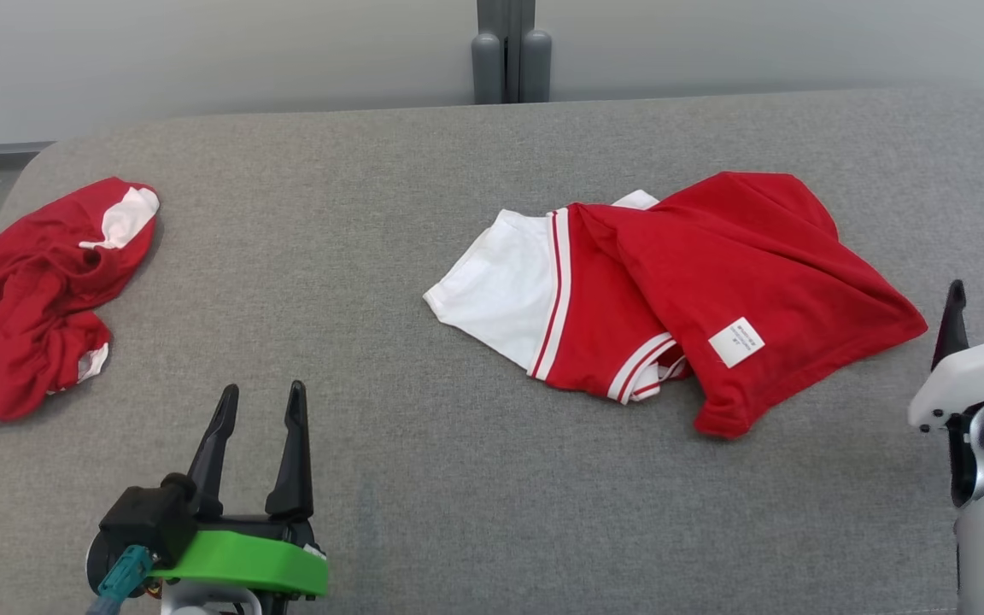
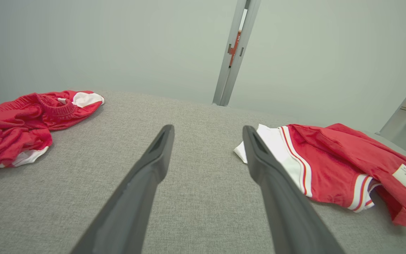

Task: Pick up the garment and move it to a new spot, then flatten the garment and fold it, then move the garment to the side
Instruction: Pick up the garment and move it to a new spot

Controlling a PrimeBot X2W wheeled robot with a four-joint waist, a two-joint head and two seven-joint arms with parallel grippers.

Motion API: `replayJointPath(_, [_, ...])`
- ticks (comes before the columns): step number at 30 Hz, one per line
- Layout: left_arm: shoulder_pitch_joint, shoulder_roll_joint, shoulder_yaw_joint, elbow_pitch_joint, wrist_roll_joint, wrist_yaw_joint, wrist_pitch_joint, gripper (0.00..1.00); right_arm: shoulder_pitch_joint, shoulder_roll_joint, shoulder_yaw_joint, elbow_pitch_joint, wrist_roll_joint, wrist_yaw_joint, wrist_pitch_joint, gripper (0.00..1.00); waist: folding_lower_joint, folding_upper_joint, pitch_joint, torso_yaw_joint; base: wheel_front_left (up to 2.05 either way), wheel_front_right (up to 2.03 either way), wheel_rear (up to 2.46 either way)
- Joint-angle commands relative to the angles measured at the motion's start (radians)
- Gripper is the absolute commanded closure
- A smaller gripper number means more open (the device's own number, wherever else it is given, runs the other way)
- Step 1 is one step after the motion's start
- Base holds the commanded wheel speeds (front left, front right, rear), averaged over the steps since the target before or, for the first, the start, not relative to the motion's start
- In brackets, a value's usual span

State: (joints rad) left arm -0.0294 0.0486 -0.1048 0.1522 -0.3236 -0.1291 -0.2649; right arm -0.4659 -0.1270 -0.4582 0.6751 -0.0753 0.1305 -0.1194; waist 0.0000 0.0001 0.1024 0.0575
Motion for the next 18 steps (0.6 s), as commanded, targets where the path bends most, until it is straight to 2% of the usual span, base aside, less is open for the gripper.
replayJointPath(1, [0.007,0.003,0.009,0.001,-0.007,-0.002,0.001,0.00,0.047,0.021,0.023,-0.060,-0.030,0.000,-0.030,0.00,0.0000,-0.0001,-0.011,-0.012,0.00,0.00,0.00])
replayJointPath(5, [0.021,0.003,0.026,0.000,-0.007,-0.002,0.001,0.00,0.157,0.060,0.122,-0.240,-0.035,0.000,-0.080,0.00,0.0000,-0.0001,-0.028,-0.030,0.00,0.00,0.00])
replayJointPath(9, [0.027,0.003,0.041,-0.006,-0.003,-0.002,0.001,0.00,0.274,0.073,0.242,-0.356,0.008,0.000,-0.064,0.00,0.0000,-0.0001,-0.038,-0.046,0.00,0.00,0.00])
replayJointPath(15, [0.016,0.003,0.044,-0.011,-0.006,-0.002,0.001,0.00,0.381,0.076,0.421,-0.424,0.086,0.000,0.026,0.00,0.0000,-0.0001,-0.034,-0.051,0.00,0.00,0.00])
replayJointPath(18, [0.011,0.003,0.039,-0.014,-0.010,-0.002,0.001,0.00,0.385,0.074,0.473,-0.418,0.097,0.000,0.053,0.00,0.0000,-0.0001,-0.024,-0.047,0.00,0.00,0.00])
